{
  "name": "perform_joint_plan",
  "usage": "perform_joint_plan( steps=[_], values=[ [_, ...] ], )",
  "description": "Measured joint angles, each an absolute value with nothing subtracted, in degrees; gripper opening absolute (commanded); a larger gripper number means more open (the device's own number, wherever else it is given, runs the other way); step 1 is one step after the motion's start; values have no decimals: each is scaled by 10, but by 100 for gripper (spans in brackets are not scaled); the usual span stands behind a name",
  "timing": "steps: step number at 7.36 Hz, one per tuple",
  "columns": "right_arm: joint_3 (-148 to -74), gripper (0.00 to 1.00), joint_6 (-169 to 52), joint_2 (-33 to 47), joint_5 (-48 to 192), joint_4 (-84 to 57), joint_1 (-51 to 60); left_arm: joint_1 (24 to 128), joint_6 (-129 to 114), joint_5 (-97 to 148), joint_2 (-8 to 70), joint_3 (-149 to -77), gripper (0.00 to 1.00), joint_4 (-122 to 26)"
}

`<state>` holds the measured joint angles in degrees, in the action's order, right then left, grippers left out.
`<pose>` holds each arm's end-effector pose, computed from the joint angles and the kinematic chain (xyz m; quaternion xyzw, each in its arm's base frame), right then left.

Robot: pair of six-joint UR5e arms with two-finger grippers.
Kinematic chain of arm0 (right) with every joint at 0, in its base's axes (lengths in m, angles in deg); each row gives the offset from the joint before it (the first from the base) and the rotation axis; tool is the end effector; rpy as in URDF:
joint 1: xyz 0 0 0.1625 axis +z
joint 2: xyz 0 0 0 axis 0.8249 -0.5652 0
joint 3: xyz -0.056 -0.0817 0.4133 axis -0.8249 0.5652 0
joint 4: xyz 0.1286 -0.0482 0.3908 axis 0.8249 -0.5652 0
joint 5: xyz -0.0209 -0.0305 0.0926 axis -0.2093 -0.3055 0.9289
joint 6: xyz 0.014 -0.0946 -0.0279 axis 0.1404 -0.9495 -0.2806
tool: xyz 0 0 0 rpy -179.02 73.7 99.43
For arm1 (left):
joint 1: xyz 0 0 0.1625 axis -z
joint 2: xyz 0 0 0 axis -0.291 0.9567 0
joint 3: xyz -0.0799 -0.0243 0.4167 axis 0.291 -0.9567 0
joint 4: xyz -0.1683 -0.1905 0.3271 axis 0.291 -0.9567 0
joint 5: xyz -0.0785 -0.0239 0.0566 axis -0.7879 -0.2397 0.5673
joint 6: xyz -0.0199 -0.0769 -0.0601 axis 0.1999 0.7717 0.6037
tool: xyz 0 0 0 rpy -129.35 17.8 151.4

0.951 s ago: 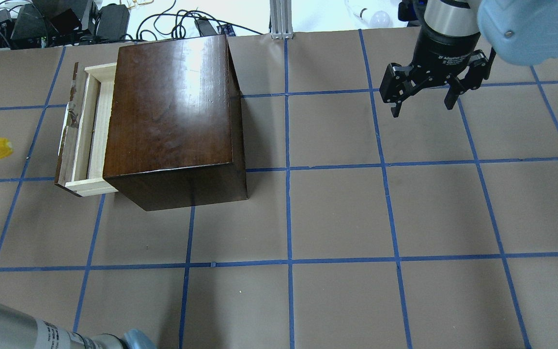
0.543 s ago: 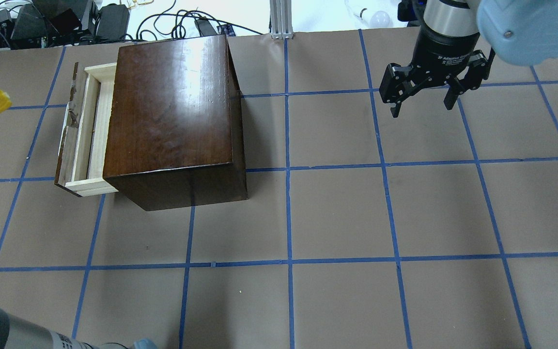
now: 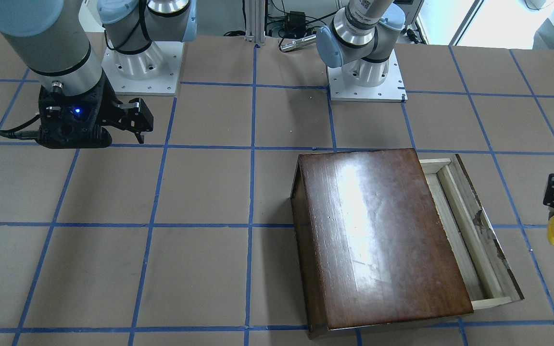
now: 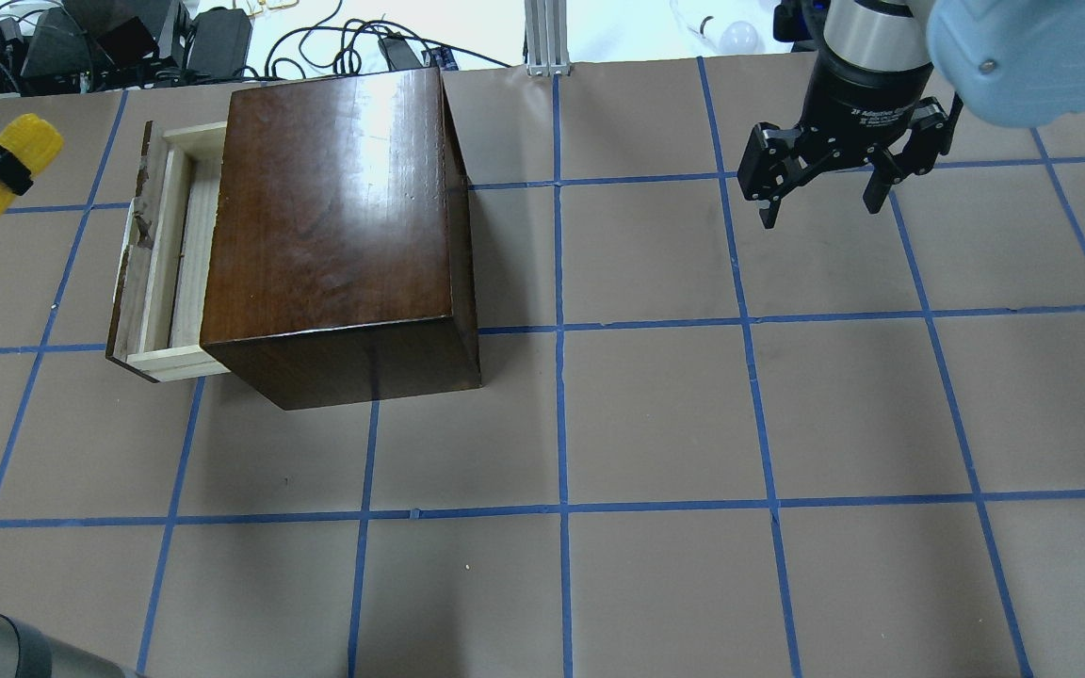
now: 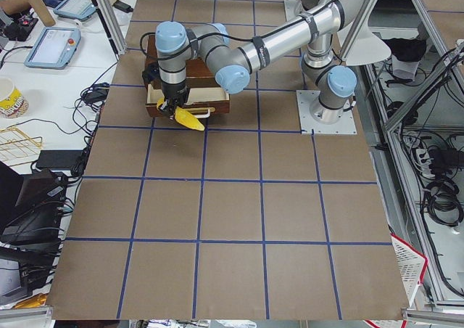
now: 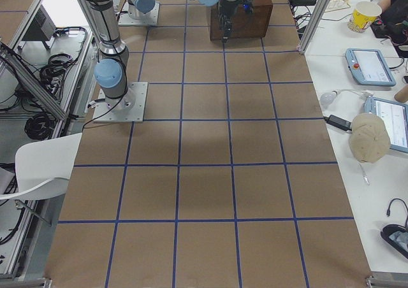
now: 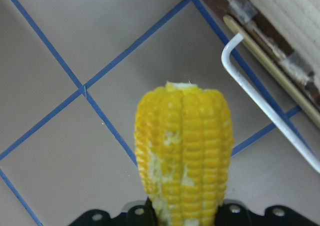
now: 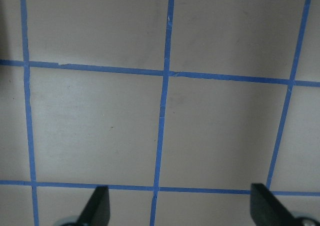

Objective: Open drawer and put corn inside
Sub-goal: 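Lift the corn cob and carry it over the open drawer, then lower the corn cob into the drawer and open the left gripper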

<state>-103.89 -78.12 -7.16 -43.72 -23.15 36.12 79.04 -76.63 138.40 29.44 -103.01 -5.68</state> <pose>0.1438 -0.5248 0.4635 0.0421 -0.9977 -0.0466 0.0255 0.1792 -0.6191 0.4192 0.2295 0.9712 -0.0408 0.0502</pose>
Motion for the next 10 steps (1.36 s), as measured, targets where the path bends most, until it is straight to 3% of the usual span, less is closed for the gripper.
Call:
perform_joint_plan(
  steps=[6,10],
  values=[
    [-1039,100,-781,-72,-437,-232,361,879,-365,1373,301,-1029,10,-87],
    [-1039,100,-781,-72,-437,-232,361,894,-316,1365,316,-1048,14,-86]
  ],
)
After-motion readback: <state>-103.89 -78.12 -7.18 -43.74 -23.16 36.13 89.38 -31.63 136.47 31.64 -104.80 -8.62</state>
